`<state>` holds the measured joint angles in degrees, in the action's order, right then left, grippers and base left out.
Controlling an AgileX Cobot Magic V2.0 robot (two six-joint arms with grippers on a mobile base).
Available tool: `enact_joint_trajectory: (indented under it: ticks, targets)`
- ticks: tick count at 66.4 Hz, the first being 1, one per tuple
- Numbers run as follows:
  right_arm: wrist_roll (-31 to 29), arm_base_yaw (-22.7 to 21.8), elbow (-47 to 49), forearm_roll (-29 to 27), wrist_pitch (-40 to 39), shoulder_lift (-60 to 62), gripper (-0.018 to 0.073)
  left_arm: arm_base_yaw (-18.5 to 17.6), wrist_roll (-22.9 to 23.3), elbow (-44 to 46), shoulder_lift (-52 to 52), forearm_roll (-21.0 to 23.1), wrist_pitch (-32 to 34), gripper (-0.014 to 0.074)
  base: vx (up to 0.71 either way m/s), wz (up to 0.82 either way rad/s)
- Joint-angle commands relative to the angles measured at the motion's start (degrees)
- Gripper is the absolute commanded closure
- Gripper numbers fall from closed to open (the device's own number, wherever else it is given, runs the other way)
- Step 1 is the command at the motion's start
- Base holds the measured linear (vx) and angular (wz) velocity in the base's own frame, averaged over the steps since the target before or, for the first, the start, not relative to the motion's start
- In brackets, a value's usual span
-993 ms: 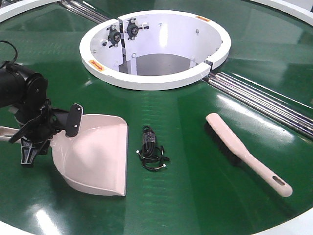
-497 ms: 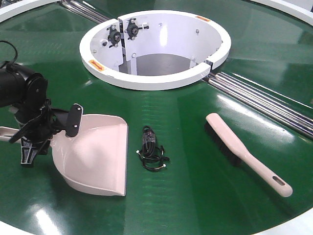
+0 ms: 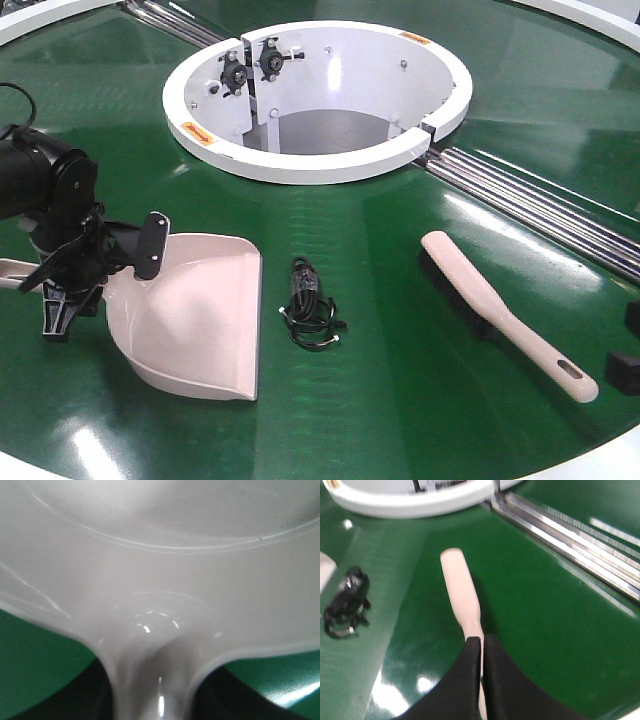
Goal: Clean and inspect green conveyor with broom and dustpan
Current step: 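Lower the right gripper onto the brush handle and grasp it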
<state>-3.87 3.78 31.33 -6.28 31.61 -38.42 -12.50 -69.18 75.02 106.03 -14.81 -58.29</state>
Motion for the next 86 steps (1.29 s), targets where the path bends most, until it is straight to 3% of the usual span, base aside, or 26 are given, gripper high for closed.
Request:
enact_joint_trajectory:
  ticks: [1, 12, 22, 30, 36, 61, 76, 86]
  targets:
    - [-0.5, -0.3, 2.6, 1.2, -2.4, -3.2, 0.0562, -0.3, 0.6, 1.6, -2.6, -0.3, 0.2, 0.0603, 0.00, 0.00]
    - [-3.7, -0.2, 8.6, 1.3, 3.8, -9.5, 0.0492, -0.3, 0.6, 1.6, -2.6, -0.3, 0.2, 0.0603, 0.00, 0.00]
    - [-8.6, -0.2, 15.1, 0.1, 10.0, -16.2, 0.0295, -0.3, 0.6, 1.6, -2.6, -0.3, 0.2, 0.0603, 0.00, 0.00]
    - [-9.5, -0.2, 19.3, -0.4, 12.1, -21.3, 0.0108, -0.3, 0.6, 1.6, -2.6, -0.3, 0.2, 0.0603, 0.00, 0.00]
    - [-9.6, -0.2, 22.6, -0.2, 14.7, -25.3, 0.0028, -0.3, 0.6, 1.6, -2.6, -0.3, 0.2, 0.0603, 0.00, 0.00]
    - [-8.3, 0.4, 34.9, -0.8, 26.8, -40.6, 0.0052, -0.3, 0.6, 1.6, -2.6, -0.3, 0.2, 0.0603, 0.00, 0.00]
    - [-7.2, 6.5, 39.2, 4.5, 29.0, -47.7, 0.0092, -0.3, 0.6, 1.6, -2.6, -0.3, 0.3, 0.0603, 0.00, 0.00]
    - [-5.8, 7.2, 41.8, 7.0, 31.1, -52.3, 0.0092, -0.3, 0.6, 1.6, -2.6, -0.3, 0.3, 0.0603, 0.00, 0.00]
